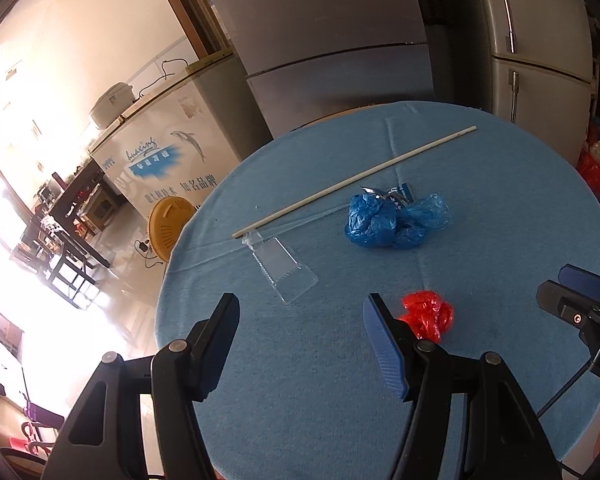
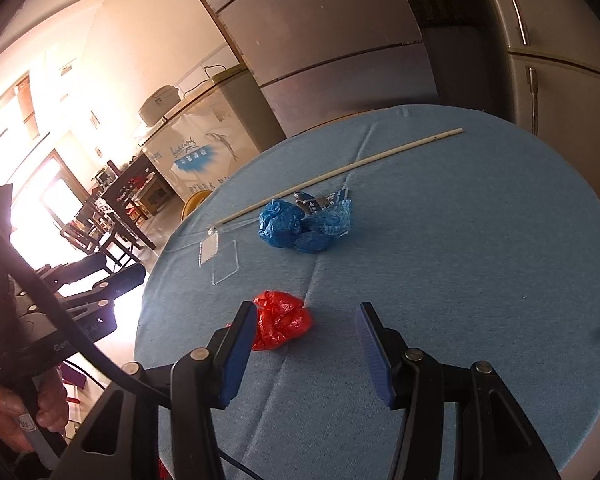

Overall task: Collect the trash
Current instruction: 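Grasp the red bag with the right tool while the left tool approaches the clear tray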

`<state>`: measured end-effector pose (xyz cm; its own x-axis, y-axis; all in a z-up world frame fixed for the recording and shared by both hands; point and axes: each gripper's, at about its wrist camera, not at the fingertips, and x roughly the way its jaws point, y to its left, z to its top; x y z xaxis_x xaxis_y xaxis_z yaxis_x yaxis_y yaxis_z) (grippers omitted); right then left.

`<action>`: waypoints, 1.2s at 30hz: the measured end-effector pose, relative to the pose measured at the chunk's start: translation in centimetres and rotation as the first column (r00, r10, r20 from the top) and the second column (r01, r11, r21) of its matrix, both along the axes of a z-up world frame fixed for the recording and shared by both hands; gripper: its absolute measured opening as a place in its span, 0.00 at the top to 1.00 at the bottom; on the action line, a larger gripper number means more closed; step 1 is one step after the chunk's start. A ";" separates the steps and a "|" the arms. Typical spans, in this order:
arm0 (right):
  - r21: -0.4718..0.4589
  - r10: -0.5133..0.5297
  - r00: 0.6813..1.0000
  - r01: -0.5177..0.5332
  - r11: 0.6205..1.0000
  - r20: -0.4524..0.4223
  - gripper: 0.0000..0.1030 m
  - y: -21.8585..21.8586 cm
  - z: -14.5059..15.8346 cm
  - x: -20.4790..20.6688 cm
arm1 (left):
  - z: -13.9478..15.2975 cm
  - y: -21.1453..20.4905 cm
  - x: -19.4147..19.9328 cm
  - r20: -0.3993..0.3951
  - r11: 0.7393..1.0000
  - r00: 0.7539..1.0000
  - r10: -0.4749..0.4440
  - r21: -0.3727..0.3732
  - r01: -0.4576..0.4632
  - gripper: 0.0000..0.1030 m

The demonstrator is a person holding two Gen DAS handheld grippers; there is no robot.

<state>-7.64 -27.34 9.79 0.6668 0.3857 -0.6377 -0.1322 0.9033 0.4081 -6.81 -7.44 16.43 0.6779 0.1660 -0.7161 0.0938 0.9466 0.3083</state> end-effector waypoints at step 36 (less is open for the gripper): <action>0.114 0.065 0.904 -0.018 0.993 -0.423 0.46 12.0 -9.6 10.8 | -6.4 13.7 5.7 -0.211 0.962 0.952 0.222 -0.115 -0.249 0.37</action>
<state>3.17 -15.37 0.22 0.3231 0.4877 -0.8111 0.0387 0.8495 0.5262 -1.11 6.30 9.99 0.4767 0.1941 -0.8574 -0.0920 0.9810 0.1710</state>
